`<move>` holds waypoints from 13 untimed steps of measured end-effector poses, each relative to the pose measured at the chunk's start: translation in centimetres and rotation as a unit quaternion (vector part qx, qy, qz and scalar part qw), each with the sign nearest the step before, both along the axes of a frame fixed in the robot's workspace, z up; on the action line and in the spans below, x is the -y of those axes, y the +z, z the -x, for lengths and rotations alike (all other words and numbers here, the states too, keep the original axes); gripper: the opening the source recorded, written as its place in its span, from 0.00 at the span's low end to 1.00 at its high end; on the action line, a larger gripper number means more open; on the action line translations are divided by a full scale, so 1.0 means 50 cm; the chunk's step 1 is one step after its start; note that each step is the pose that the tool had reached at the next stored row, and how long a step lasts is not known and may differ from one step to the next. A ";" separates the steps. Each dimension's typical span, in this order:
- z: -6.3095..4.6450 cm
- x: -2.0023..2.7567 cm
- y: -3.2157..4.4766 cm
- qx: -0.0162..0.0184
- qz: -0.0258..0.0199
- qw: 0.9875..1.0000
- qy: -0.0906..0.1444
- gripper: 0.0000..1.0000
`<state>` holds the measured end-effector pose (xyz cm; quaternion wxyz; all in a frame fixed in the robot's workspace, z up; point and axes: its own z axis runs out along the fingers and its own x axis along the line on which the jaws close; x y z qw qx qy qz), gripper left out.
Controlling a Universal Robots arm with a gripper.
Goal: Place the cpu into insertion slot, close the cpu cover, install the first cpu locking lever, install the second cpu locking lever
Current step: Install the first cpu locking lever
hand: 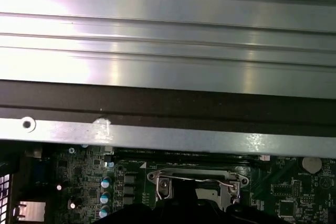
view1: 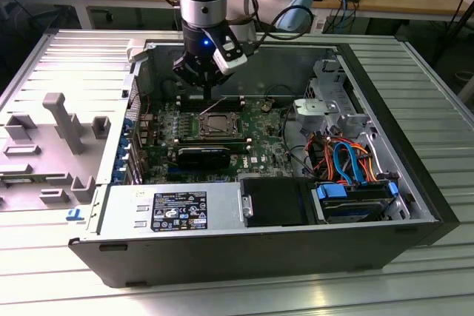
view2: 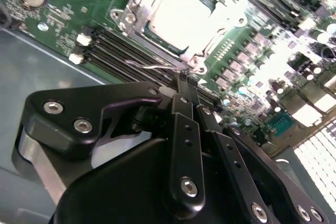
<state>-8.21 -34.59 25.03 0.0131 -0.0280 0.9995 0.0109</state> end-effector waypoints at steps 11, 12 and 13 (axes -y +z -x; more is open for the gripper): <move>-0.009 -0.0114 -0.018 0.000 0.004 1.000 -0.018 0.11; -0.010 -0.0125 -0.020 0.000 0.005 1.000 -0.024 0.11; -0.012 -0.0129 -0.020 0.000 0.007 1.000 -0.026 0.11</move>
